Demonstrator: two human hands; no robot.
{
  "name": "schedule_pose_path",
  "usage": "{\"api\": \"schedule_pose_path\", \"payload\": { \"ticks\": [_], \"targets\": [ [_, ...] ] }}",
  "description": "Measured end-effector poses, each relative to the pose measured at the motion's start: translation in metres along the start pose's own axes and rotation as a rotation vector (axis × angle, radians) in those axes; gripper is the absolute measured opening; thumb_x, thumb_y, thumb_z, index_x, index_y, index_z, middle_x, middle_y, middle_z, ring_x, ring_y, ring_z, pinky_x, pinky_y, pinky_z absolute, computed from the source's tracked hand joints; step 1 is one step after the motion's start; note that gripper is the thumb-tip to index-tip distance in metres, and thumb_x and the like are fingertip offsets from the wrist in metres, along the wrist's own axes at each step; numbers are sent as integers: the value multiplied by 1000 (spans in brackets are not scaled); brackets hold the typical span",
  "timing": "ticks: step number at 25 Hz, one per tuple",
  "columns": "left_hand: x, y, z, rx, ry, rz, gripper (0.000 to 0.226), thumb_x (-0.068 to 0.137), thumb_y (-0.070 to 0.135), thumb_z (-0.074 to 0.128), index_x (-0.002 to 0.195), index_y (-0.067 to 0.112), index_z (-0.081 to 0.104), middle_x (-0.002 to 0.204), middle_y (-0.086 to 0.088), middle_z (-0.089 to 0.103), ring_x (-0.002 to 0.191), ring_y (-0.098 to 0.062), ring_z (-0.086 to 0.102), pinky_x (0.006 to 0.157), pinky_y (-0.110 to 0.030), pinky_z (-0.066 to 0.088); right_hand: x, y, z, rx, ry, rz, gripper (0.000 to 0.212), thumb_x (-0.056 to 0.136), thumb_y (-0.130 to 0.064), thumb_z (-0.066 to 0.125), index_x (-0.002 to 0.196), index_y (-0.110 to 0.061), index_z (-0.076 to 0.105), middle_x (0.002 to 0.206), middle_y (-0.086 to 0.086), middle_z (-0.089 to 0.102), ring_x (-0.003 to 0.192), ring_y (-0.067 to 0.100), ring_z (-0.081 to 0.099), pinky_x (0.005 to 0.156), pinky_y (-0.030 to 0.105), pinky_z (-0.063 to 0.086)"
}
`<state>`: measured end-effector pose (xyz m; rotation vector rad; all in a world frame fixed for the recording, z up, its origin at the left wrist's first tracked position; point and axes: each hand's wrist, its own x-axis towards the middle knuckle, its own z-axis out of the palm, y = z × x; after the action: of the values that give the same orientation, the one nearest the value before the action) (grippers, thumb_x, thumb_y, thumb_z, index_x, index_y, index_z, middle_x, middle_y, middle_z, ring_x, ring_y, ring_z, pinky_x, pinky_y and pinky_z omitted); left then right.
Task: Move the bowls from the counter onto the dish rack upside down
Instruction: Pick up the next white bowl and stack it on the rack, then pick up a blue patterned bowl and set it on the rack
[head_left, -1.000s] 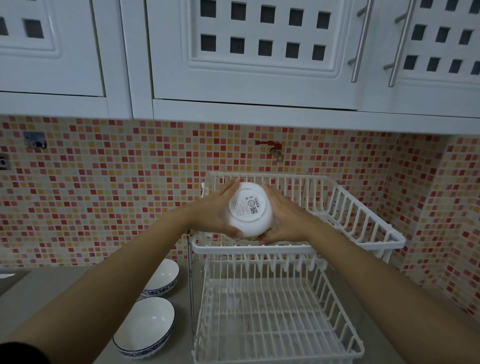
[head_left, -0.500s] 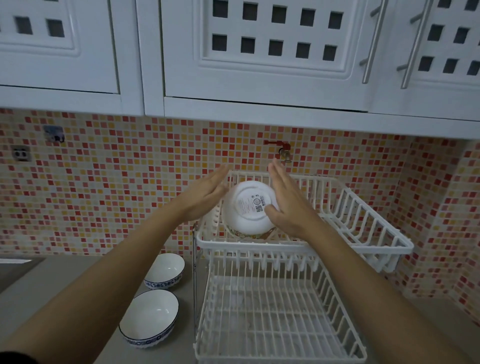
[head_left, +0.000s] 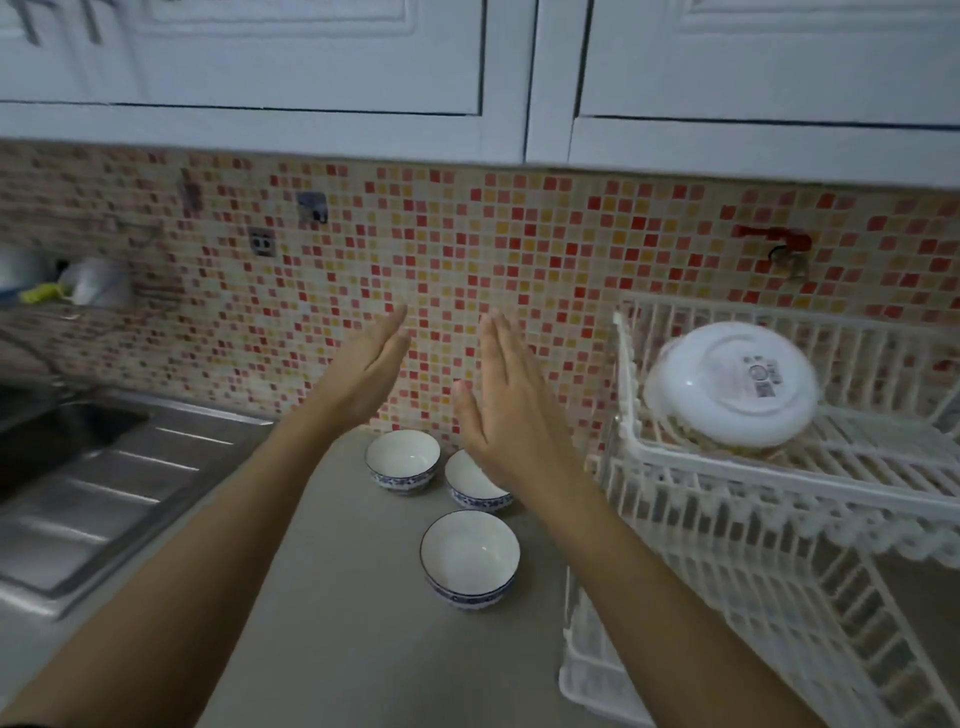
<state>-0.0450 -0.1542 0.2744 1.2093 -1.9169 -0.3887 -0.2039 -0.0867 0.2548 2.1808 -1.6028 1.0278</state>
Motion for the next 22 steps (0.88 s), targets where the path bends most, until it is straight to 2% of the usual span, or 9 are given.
{"api": "schedule_pose_path", "payload": {
  "ticks": [3,6,9,12,14,16,18,20,22],
  "targets": [
    [-12,-47,-9,62,-93,-77,49,102,30,25,150,16,21,157,-5,24,145,-19,23,114,-28,16,4,-5,73,94,-98,179,63,100,-35,32,150,-5,8,161,10,4,149,22,2,118,28,4],
    [-30,-101,23,95,-232,-243,50,102,28,27,149,11,23,157,-8,25,143,-24,26,114,-31,20,-24,16,148,104,-280,518,64,99,-32,37,150,-4,11,160,12,7,147,27,8,118,37,16],
    [-38,-150,73,32,-330,-368,49,101,25,31,143,0,33,146,-21,42,134,-34,38,107,-36,31,-61,45,199,72,-327,813,63,94,-33,45,146,-4,23,151,16,28,137,33,32,108,42,34],
    [-38,-192,125,78,-483,-486,50,100,31,32,136,-3,38,135,-26,50,127,-38,45,101,-36,35,-84,65,236,36,-429,1065,62,92,-38,47,141,-3,31,143,18,41,130,36,42,107,45,36],
    [-46,-212,159,107,-562,-559,50,99,35,34,126,-5,45,129,-28,54,123,-40,48,99,-38,38,-98,73,252,73,-477,1186,58,87,-39,50,133,-7,38,134,18,52,120,38,51,100,45,43],
    [-55,-225,184,94,-598,-627,42,97,30,39,118,-5,49,123,-28,57,118,-40,53,96,-40,44,-111,80,263,98,-518,1265,52,79,-33,48,128,-16,42,126,14,57,113,38,56,96,43,47],
    [-60,-233,199,75,-595,-685,32,94,13,41,119,-5,49,124,-27,57,116,-40,54,96,-41,48,-118,88,271,126,-532,1294,54,72,-24,44,126,-23,43,122,11,60,109,38,58,92,41,49],
    [-58,-236,202,77,-566,-674,32,90,2,37,118,-5,50,123,-28,56,115,-41,54,95,-42,47,-117,87,268,142,-525,1296,55,68,-20,39,122,-25,43,119,11,61,105,38,59,89,42,50],
    [-55,-234,194,63,-532,-625,32,88,0,37,116,-6,51,120,-28,58,111,-43,56,93,-43,49,-109,81,260,179,-474,1281,50,72,-16,40,121,-22,43,119,11,60,106,37,58,88,39,48]
  ]
}}
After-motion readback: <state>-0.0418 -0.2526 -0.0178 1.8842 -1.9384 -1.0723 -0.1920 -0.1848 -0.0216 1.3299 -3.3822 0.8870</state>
